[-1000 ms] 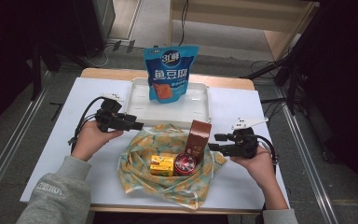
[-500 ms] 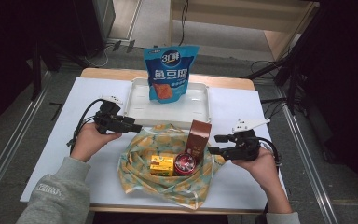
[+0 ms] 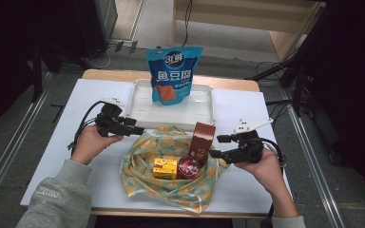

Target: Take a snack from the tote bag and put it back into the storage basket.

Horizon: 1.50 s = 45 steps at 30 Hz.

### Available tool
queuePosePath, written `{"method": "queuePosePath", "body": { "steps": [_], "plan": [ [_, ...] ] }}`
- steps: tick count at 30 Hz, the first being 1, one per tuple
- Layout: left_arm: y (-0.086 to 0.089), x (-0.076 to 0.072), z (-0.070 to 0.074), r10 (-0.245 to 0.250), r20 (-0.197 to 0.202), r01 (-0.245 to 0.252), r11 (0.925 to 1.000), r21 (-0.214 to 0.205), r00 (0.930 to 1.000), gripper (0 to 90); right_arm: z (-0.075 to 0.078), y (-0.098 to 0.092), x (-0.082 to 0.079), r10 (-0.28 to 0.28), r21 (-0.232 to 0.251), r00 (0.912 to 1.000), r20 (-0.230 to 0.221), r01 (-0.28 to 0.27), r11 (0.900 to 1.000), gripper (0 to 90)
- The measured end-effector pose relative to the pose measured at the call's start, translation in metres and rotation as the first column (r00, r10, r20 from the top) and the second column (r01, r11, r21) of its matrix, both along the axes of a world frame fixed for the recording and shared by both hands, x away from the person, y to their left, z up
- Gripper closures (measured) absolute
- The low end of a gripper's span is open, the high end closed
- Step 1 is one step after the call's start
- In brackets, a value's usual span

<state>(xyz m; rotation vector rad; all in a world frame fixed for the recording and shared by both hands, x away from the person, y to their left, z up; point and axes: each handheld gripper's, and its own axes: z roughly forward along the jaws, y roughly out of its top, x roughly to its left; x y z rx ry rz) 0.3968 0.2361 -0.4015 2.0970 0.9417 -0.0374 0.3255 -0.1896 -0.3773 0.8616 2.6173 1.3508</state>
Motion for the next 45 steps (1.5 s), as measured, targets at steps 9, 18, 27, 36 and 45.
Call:
{"method": "queuePosePath", "body": {
  "steps": [9,18,27,36,45],
  "plan": [
    [0.002,-0.004,0.008,-0.003,0.009,0.004,0.9995,-0.031,1.0,36.8,0.005,0.008,0.001,0.02,-0.008,0.9996,0.021,-0.02,0.9998,30.2],
    [0.008,-0.004,0.013,-0.004,0.012,0.005,0.999,-0.044,0.9999,37.5,0.016,0.024,0.012,0.055,-0.008,0.9979,0.034,-0.055,0.9984,26.5],
    [0.014,-0.005,0.016,0.011,0.016,-0.01,0.999,-0.044,0.9998,37.9,0.02,0.043,0.022,0.086,-0.024,0.9957,0.035,-0.085,0.9961,26.2],
    [0.016,-0.005,0.017,0.019,0.021,-0.018,0.999,-0.041,0.9996,38.4,0.026,0.055,0.028,0.117,-0.041,0.9926,0.032,-0.116,0.9924,30.6],
    [0.016,-0.005,0.017,0.017,0.02,-0.015,0.9984,-0.054,0.9997,38.5,0.027,0.053,0.028,0.091,-0.029,0.9953,0.033,-0.09,0.9955,41.1]
  ]
}}
